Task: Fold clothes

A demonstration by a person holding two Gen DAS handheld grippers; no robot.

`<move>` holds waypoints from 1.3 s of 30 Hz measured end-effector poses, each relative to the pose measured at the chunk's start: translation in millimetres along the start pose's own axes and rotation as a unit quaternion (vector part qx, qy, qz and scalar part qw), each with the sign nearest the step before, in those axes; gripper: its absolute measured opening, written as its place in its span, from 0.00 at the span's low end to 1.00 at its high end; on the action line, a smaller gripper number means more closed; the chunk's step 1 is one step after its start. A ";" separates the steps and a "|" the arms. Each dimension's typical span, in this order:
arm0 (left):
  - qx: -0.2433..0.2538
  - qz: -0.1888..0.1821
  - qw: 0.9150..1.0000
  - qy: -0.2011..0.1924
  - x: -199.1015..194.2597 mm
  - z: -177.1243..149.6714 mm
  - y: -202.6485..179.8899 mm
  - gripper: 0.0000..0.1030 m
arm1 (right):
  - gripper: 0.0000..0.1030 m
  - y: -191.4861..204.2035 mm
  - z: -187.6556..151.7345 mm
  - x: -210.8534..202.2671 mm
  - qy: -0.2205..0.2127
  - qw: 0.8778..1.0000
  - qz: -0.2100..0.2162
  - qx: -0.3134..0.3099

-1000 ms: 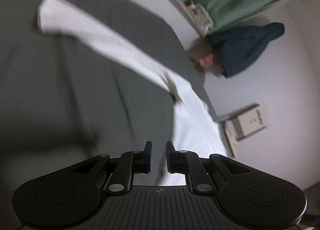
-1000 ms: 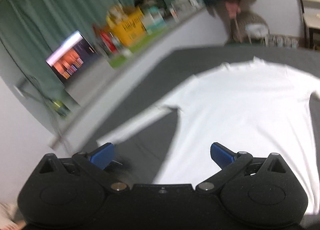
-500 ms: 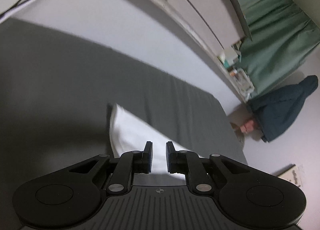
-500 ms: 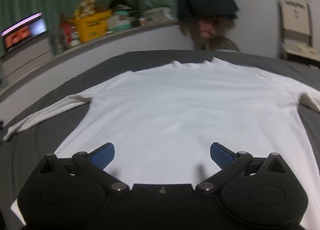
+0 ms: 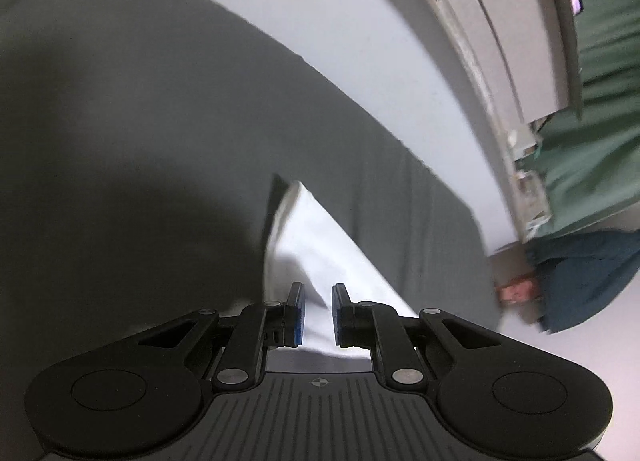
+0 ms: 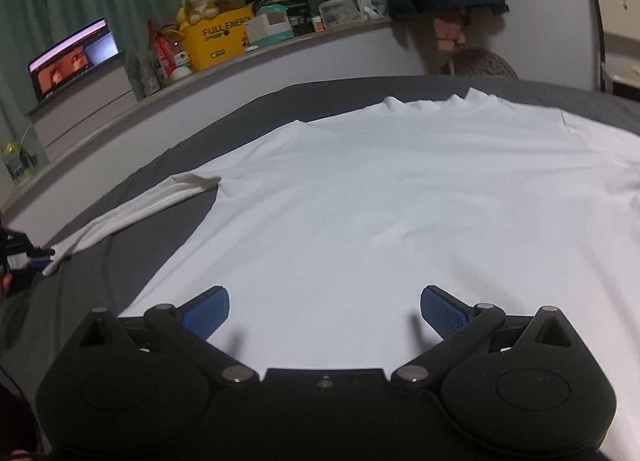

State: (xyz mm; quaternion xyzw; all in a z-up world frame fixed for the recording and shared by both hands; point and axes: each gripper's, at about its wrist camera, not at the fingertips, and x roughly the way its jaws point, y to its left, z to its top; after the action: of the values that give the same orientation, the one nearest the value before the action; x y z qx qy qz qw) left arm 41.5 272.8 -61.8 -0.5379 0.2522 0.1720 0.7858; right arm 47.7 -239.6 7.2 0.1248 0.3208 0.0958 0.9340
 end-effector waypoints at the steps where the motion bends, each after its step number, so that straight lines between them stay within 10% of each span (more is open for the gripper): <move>1: -0.008 -0.007 1.000 -0.003 0.3 0.2 0.9 0.12 | 1.00 -0.7 -0.2 0.2 0.002 1.000 0.001 0.004; 9: 0.034 0.061 0.993 -0.098 3.7 16.4 -16.5 0.12 | 1.00 -1.0 -2.0 0.2 0.004 1.000 -0.004 0.003; 16: 0.189 0.144 0.970 -0.049 26.6 2.1 -44.5 0.12 | 1.00 -6.4 -3.0 9.2 0.019 1.000 -0.010 0.021; 25: 0.149 0.110 0.981 -0.057 24.1 3.4 -25.3 0.12 | 1.00 -4.3 -6.7 11.1 0.027 1.000 -0.010 0.013; 33: 0.259 0.104 0.959 -0.044 12.7 -17.8 -27.0 0.12 | 1.00 -0.3 -10.1 15.4 0.031 0.999 -0.019 -0.012; 39: 0.331 0.084 0.939 -0.024 6.2 -31.0 -35.2 0.47 | 1.00 2.1 -12.6 16.3 0.031 0.999 -0.022 -0.027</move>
State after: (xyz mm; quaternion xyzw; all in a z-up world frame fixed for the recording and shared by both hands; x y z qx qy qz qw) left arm 59.0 231.2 -47.8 -0.2194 0.3204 0.1572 0.9080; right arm 52.3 -231.3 -11.1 0.0890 0.3493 0.0879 0.9286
